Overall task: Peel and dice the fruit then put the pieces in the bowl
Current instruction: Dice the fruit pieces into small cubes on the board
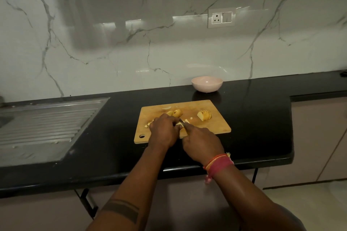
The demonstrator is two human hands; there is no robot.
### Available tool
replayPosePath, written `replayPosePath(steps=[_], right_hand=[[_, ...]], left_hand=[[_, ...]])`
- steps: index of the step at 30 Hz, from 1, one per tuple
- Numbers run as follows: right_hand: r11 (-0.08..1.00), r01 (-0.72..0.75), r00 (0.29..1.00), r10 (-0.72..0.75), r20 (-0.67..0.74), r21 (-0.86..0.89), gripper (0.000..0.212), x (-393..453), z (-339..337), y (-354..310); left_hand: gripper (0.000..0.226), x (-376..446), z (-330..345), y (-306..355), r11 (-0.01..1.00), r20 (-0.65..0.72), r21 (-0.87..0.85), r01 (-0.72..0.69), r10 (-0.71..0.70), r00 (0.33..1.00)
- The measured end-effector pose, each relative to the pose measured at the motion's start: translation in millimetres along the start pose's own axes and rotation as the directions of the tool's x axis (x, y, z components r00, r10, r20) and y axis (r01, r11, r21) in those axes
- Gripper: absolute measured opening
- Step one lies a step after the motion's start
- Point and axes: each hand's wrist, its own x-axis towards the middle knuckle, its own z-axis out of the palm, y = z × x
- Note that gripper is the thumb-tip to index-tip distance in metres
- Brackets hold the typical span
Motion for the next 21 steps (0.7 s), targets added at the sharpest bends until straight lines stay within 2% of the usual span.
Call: replayPosePath(steps=[4,10,13,18,21], right_hand=[[1.0,-0.008,1.0,0.008,0.02,-0.028,0.05,9,2,-2],[0.996,-0.004,0.999,0.007,0.034,-0.088,0.055,-14,0,6],[0.998,-0.003,1.0,0.004,0.013,-0.063,0.057,-25,-5,12],[1.0,-0.017,0.999,0.017,-0.047,0.009,0.057,-26,-8,10],[1.0,-0.009,0.999,0.009,-0.034,0.015,0.055,-19,-6,4]], left_hand=[[0.032,3,2,0,1.0,-0.013,0.029,0.0,0.001,1.0],[0.029,4,5,2,0.997,-0.048,0.069,0.018,-0.015,0.999],[0.031,2,4,1,0.996,-0.049,0.082,0.021,-0.017,0.999],[0.03,-1,3,-3,0.999,-0.04,-0.032,-0.019,0.018,0.999],[0.034,-1,5,-7,0.996,-0.035,-0.089,-0.016,0.013,0.999]])
